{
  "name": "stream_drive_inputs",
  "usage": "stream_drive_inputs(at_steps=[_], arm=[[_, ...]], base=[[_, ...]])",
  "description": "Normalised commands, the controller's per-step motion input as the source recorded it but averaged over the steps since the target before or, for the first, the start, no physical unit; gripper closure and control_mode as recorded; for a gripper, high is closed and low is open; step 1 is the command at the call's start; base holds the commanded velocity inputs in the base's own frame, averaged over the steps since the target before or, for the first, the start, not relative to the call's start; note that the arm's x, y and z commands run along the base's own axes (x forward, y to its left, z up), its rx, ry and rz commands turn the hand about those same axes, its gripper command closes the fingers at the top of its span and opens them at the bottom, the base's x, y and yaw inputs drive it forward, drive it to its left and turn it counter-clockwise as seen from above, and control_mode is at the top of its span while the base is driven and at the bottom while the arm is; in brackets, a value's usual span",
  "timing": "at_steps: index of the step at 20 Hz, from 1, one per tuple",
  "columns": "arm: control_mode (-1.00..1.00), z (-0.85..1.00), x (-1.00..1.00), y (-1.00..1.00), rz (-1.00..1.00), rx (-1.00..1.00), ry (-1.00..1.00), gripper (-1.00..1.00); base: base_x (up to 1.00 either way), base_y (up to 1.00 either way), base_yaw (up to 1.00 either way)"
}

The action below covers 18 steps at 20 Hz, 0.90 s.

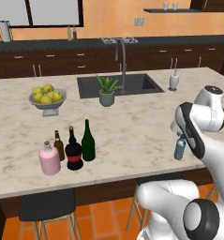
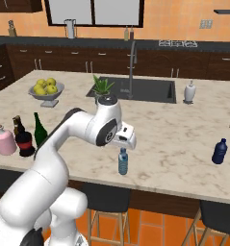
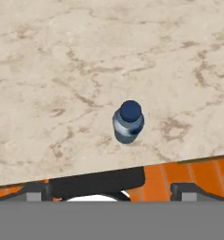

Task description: Move the plastic bottles in the middle to the plastics group, and the glass bottles in the middle to the glass group.

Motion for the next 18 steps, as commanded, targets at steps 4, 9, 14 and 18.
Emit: stream_drive_inputs(at_steps=[4,9,14,18], arm=[[-1.0,-0.34,0.08,-0.32,0.0,0.0,0.03,-1.0],[-1.0,-0.3,0.16,-0.11,0.0,0.0,0.0,-1.0],[-1.0,-0.26,0.23,0.0,0.0,0.0,0.0,-1.0],[-1.0,-0.22,0.25,0.0,0.0,0.0,0.0,-1.0]], base=[[0.0,0.0,0.0],[0.0,0.0,0.0],[0.0,0.0,0.0],[0.0,0.0,0.0]])
